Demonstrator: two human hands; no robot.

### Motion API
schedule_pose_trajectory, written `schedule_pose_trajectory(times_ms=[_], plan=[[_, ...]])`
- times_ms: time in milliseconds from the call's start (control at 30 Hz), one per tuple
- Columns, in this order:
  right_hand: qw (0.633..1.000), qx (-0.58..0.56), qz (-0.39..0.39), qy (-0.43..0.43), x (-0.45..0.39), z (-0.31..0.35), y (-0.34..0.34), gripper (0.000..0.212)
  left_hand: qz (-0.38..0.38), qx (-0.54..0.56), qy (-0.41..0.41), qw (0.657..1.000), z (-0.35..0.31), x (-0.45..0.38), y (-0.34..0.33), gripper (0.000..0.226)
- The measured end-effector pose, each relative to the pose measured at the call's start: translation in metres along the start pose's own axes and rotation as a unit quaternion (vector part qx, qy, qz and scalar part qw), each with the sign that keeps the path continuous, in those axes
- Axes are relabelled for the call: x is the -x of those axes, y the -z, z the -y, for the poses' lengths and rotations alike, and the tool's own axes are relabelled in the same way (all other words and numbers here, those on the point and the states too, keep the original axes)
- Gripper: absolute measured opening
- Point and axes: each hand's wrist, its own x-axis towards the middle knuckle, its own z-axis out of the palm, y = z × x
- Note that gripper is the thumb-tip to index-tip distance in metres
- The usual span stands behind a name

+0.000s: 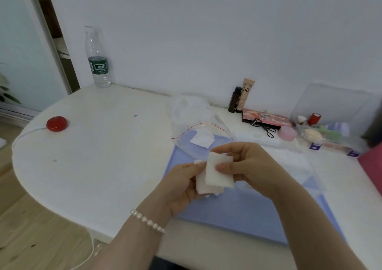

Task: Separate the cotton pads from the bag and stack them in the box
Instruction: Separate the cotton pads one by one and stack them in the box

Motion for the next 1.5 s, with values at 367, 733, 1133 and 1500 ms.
schedule_pose_trajectory(times_ms=[367,733,1133,1500], plan=[[0.985,0.161,-0.043,0.041,-0.007,-0.018,-0.013,0.044,0.036,0.079,0.042,0.995,0.002,0.004,-0.005,0.045],[0.968,0.240,-0.057,0.049,-0.009,-0.022,-0.020,0.035,0.102,-0.025,-0.023,0.994,0.007,0.013,0.003,0.029],[0.894,0.409,-0.163,0.081,-0.024,-0.053,-0.019,0.016,-0.064,0.045,-0.067,0.995,-0.019,0.012,0.037,0.029],[0.905,0.411,-0.106,-0.008,-0.034,-0.073,-0.028,0.087,-0.073,0.080,-0.048,0.993,-0.011,0.008,0.035,0.021]])
